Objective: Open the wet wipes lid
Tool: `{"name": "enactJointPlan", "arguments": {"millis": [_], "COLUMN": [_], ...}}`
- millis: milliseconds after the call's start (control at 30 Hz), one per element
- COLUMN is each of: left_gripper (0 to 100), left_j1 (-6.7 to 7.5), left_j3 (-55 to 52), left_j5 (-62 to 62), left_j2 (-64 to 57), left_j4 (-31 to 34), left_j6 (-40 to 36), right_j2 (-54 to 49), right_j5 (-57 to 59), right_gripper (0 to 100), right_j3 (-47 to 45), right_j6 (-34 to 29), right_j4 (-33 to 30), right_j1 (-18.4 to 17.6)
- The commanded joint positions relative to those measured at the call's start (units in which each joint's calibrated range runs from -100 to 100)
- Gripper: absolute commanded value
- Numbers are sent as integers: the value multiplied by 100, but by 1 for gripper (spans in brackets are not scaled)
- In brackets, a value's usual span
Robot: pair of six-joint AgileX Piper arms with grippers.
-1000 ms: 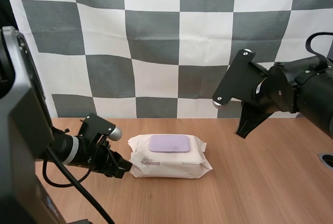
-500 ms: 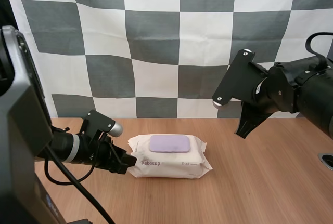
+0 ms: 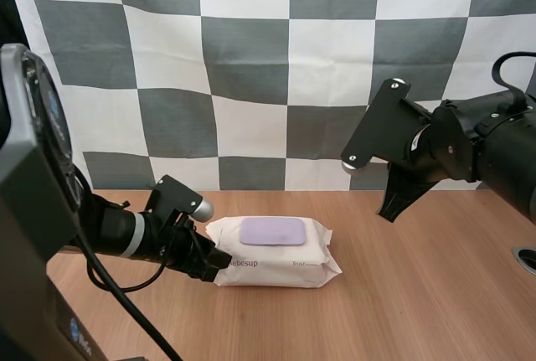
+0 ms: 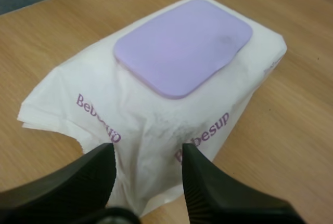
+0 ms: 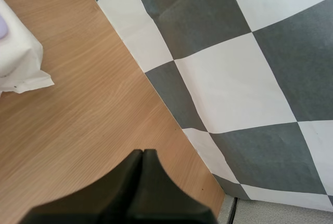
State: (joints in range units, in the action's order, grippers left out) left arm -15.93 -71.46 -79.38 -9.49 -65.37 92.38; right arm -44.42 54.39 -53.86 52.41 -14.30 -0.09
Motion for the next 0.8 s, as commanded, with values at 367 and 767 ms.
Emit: {"name": "enactJointPlan", "arguments": {"millis": [367, 767], "left_gripper": [67, 67], "left_j1": [38, 38], "left_j3": [-5, 9], "left_j5": [140, 42], "left_j2": [116, 817], "left_j4": [-46, -168], "left_j6": [100, 100], "right_j2": [-1, -1], "right_j5": [-28, -28], "right_gripper": [0, 0], "right_j3": [-4, -4], "right_j6": [6, 6], "right_j4": [1, 1], "right_j1": [-1, -1]}}
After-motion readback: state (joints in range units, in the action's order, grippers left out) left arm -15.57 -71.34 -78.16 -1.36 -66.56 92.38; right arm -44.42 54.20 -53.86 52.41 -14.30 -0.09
